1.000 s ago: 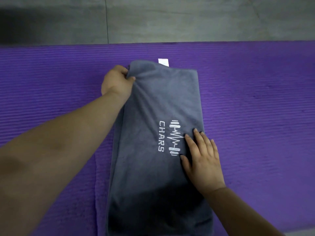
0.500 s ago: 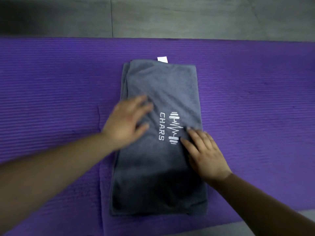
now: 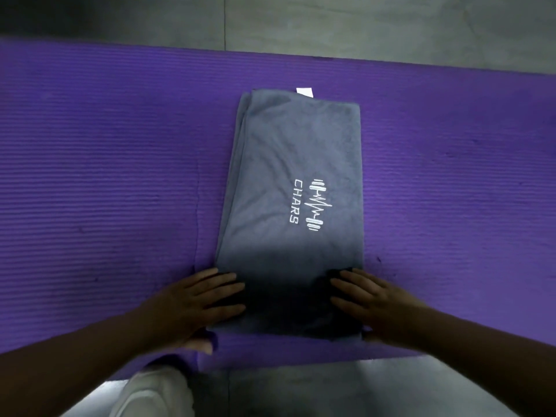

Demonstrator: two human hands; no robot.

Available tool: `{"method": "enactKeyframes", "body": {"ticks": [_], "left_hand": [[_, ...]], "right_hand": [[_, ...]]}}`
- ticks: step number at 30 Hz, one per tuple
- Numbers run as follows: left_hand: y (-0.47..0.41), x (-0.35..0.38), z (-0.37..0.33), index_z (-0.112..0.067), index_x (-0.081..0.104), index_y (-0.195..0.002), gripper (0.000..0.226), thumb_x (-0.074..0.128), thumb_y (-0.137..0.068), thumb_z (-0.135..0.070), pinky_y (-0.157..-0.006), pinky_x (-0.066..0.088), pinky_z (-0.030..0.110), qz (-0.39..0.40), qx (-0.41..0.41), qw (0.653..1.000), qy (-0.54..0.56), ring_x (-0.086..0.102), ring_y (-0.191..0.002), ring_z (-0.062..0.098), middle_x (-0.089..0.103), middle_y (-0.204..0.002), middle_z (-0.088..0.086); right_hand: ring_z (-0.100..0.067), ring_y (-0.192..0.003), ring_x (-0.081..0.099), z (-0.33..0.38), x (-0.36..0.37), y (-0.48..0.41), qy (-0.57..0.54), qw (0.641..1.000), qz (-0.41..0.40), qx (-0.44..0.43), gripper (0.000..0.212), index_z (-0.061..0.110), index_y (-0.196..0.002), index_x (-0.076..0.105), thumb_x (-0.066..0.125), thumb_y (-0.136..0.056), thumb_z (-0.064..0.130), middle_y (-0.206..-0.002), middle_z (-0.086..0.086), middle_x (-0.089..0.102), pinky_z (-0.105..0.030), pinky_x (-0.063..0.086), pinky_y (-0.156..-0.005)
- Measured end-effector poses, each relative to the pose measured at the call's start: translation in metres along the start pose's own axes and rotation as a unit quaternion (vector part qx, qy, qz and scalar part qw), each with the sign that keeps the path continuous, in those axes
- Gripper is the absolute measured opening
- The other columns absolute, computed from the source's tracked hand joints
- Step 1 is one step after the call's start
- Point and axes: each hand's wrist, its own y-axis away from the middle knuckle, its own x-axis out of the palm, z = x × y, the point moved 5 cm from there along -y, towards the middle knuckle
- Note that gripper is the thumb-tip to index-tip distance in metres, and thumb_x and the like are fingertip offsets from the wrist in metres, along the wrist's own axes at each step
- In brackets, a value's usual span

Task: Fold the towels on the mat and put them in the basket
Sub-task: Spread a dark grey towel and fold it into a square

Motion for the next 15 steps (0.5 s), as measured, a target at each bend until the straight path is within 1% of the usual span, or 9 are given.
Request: {"method": "enactKeyframes", "body": {"ticks": [2, 4, 5, 7, 8, 10, 11, 13, 15], "left_hand": [[-0.008, -0.004, 0.001, -0.033, 0.037, -0.13, 0.044, 0.035, -0.09, -0.048, -0.115, 0.007, 0.028, -0.006, -0.023, 1.0, 0.009, 0.032, -0.132, 0.018, 0.034, -0.145, 0.001], [-0.015, -0.01, 0.002, -0.029, 0.047, -0.113, 0.027, 0.028, -0.096, -0.037, -0.114, 0.008, 0.024, 0.004, -0.052, 0.998, 0.035, 0.044, -0.114, 0.017, 0.061, -0.12, 0.002], [-0.017, -0.015, 0.003, -0.029, 0.048, -0.108, 0.03, 0.02, -0.099, -0.033, -0.113, 0.008, 0.022, 0.008, -0.066, 0.997, 0.041, 0.045, -0.11, 0.015, 0.067, -0.111, 0.0], [-0.021, -0.022, 0.004, -0.03, 0.047, -0.104, 0.035, 0.013, -0.099, -0.03, -0.111, 0.009, 0.018, 0.0, -0.078, 0.997, 0.026, 0.046, -0.106, 0.011, 0.071, -0.103, -0.005], [-0.022, -0.022, 0.003, -0.03, 0.046, -0.103, 0.032, 0.015, -0.099, -0.029, -0.109, 0.014, 0.017, -0.008, -0.073, 0.997, 0.026, 0.046, -0.105, 0.01, 0.071, -0.101, -0.007], [-0.022, -0.02, 0.0, -0.03, 0.046, -0.1, 0.023, 0.023, -0.097, -0.03, -0.097, 0.029, 0.019, -0.027, -0.068, 0.996, 0.047, 0.046, -0.103, 0.008, 0.072, -0.098, -0.008], [-0.023, -0.021, -0.002, -0.03, 0.046, -0.099, 0.024, 0.022, -0.097, -0.033, -0.091, 0.033, 0.02, -0.03, -0.071, 0.995, 0.056, 0.047, -0.102, 0.007, 0.072, -0.097, -0.009], [-0.02, -0.02, -0.001, -0.031, 0.048, -0.101, 0.033, 0.018, -0.096, -0.044, -0.087, 0.036, 0.02, -0.011, -0.071, 0.993, 0.096, 0.048, -0.103, 0.007, 0.071, -0.099, -0.007], [-0.018, -0.026, 0.006, -0.03, 0.05, -0.108, 0.046, 0.025, -0.088, -0.063, -0.091, 0.034, 0.012, 0.013, -0.102, 0.981, 0.163, 0.049, -0.104, 0.003, 0.068, -0.103, -0.008]], "right_hand": [[-0.026, -0.108, 0.05, -0.002, -0.006, 0.001, -0.001, 0.999, -0.028, -0.021, 0.089, 0.018, -0.109, 0.045, 0.073, -0.038, 0.065, -0.107, -0.005, 0.07, -0.035, 0.043, -0.097], [-0.025, -0.1, 0.061, 0.001, -0.019, 0.0, -0.018, 0.996, -0.082, -0.018, 0.054, 0.019, -0.103, 0.047, 0.056, -0.061, 0.052, -0.1, -0.003, 0.072, -0.034, 0.051, -0.086], [-0.023, -0.093, 0.065, 0.002, -0.022, -0.002, -0.032, 0.994, -0.102, -0.003, 0.039, 0.019, -0.098, 0.051, 0.048, -0.067, 0.043, -0.095, -0.002, 0.073, -0.032, 0.054, -0.082], [-0.022, -0.078, 0.069, 0.004, -0.025, -0.009, -0.039, 0.989, -0.139, 0.025, 0.028, 0.019, -0.083, 0.064, 0.043, -0.07, 0.033, -0.084, -0.002, 0.072, -0.032, 0.051, -0.083], [-0.022, -0.074, 0.068, 0.006, -0.026, -0.011, -0.034, 0.989, -0.141, 0.033, 0.026, 0.02, -0.076, 0.067, 0.044, -0.072, 0.031, -0.081, -0.002, 0.07, -0.034, 0.046, -0.085], [-0.022, -0.068, 0.066, 0.009, -0.024, -0.012, -0.023, 0.99, -0.14, 0.019, 0.018, 0.02, -0.068, 0.066, 0.052, -0.07, 0.031, -0.076, -0.001, 0.068, -0.03, 0.038, -0.08], [-0.02, -0.067, 0.065, 0.009, -0.025, -0.011, -0.021, 0.992, -0.127, 0.011, 0.016, 0.021, -0.067, 0.065, 0.06, -0.064, 0.035, -0.075, 0.0, 0.067, -0.028, 0.038, -0.077], [-0.019, -0.072, 0.066, 0.008, -0.028, -0.008, -0.018, 0.996, -0.086, 0.007, 0.038, 0.023, -0.072, 0.068, 0.069, -0.043, 0.047, -0.081, 0.002, 0.069, -0.029, 0.039, -0.079], [-0.021, -0.087, 0.061, 0.012, -0.032, -0.004, -0.045, 0.995, -0.092, 0.002, 0.056, 0.024, -0.091, 0.065, 0.06, -0.044, 0.053, -0.092, 0.001, 0.07, -0.033, 0.035, -0.086]]}}
